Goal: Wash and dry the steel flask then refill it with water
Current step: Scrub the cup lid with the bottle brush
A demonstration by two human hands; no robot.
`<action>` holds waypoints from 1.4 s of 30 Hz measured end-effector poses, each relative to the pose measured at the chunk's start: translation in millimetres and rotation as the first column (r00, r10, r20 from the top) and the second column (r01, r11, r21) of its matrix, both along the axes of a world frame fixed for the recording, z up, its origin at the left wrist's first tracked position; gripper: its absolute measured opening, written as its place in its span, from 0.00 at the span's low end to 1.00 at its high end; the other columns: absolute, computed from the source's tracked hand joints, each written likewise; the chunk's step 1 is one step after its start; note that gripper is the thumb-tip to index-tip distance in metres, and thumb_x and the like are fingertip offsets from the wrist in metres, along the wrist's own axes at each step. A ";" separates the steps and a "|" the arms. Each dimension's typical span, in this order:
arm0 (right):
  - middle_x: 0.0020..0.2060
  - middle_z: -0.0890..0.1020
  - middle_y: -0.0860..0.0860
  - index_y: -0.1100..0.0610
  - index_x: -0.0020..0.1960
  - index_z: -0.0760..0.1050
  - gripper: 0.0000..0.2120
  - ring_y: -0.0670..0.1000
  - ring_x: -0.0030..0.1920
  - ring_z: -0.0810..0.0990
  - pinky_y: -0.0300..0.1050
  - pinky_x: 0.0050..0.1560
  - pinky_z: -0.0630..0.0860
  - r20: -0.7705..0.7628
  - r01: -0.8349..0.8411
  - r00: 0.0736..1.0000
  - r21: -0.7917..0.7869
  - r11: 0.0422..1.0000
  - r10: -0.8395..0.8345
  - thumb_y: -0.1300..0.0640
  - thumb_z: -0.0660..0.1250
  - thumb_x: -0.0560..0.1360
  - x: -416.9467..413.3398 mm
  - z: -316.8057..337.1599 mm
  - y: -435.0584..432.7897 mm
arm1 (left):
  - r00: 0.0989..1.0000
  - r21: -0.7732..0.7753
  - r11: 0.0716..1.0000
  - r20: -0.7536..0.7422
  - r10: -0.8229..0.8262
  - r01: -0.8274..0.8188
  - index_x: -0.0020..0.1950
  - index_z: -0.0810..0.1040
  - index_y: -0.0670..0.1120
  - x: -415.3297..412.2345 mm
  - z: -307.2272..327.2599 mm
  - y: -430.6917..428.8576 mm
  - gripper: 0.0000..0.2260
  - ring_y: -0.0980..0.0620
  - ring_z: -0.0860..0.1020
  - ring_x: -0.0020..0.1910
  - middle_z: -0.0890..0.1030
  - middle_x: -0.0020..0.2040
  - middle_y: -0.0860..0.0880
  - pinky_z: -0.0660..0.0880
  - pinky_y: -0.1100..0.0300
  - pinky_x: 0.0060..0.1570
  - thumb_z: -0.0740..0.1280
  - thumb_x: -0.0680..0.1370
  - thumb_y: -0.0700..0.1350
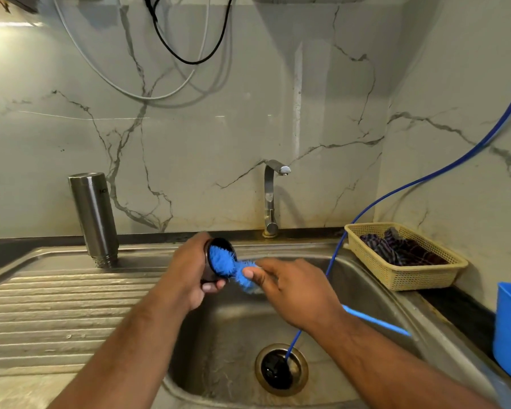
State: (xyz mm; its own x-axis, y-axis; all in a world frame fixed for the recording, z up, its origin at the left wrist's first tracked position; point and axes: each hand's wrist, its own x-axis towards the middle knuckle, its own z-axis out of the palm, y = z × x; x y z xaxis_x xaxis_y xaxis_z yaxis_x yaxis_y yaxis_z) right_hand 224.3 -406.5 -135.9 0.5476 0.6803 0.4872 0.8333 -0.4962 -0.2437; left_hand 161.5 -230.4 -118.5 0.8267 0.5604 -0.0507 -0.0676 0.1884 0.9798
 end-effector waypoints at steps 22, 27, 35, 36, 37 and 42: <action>0.37 0.80 0.43 0.46 0.69 0.75 0.25 0.44 0.36 0.72 0.47 0.50 0.68 0.133 -0.025 0.991 0.020 0.999 0.022 0.32 0.55 0.81 7.9 -11.9 4.2 | 0.986 -0.023 0.991 0.099 0.133 -0.132 0.47 0.77 0.41 2.4 -2.5 -7.6 0.13 0.48 0.77 0.29 0.79 0.35 0.42 0.66 0.62 0.19 0.61 0.83 0.49; 0.43 0.81 0.48 0.47 0.71 0.69 0.22 0.51 0.45 0.78 0.53 0.62 0.65 0.237 0.075 0.971 -0.261 0.962 -0.011 0.38 0.52 0.84 -6.6 -5.5 6.7 | 0.944 0.623 0.736 0.013 0.330 -0.265 0.44 0.79 0.47 9.5 -17.1 -3.6 0.10 0.49 0.81 0.39 0.81 0.40 0.46 0.80 0.52 0.37 0.65 0.80 0.52; 0.45 0.82 0.48 0.44 0.73 0.66 0.18 0.51 0.45 0.78 0.54 0.58 0.59 0.354 0.101 0.935 -0.304 0.947 0.014 0.42 0.53 0.84 5.5 1.7 -6.7 | 0.946 0.799 0.550 -0.322 0.051 0.242 0.41 0.80 0.48 6.1 -10.5 5.2 0.12 0.55 0.79 0.34 0.82 0.38 0.49 0.75 0.62 0.29 0.67 0.80 0.53; 0.46 0.82 0.47 0.43 0.73 0.66 0.19 0.49 0.45 0.77 0.53 0.57 0.60 0.307 0.081 0.952 -0.275 0.958 0.008 0.41 0.53 0.84 10.0 0.3 -9.1 | 0.950 0.754 0.601 -0.312 -0.026 0.264 0.42 0.81 0.48 2.7 -8.7 7.1 0.11 0.55 0.79 0.33 0.81 0.38 0.48 0.74 0.64 0.27 0.67 0.80 0.53; 0.46 0.82 0.45 0.42 0.73 0.67 0.20 0.46 0.43 0.74 0.51 0.57 0.61 0.259 0.054 0.966 -0.230 0.972 0.008 0.39 0.54 0.83 13.7 -2.8 -10.9 | 0.954 0.674 0.686 -0.279 -0.107 0.274 0.43 0.82 0.48 -0.9 -6.6 7.7 0.11 0.55 0.79 0.33 0.81 0.39 0.47 0.73 0.64 0.26 0.67 0.80 0.52; 0.27 0.70 0.40 0.44 0.65 0.76 0.22 0.41 0.28 0.65 0.48 0.47 0.65 0.174 -0.036 0.984 -0.007 0.999 0.037 0.34 0.53 0.81 14.8 -14.1 -2.7 | 0.994 -0.025 0.999 0.107 -0.028 0.031 0.48 0.79 0.41 -1.4 0.7 -7.0 0.11 0.50 0.79 0.31 0.80 0.39 0.42 0.69 0.62 0.23 0.67 0.80 0.50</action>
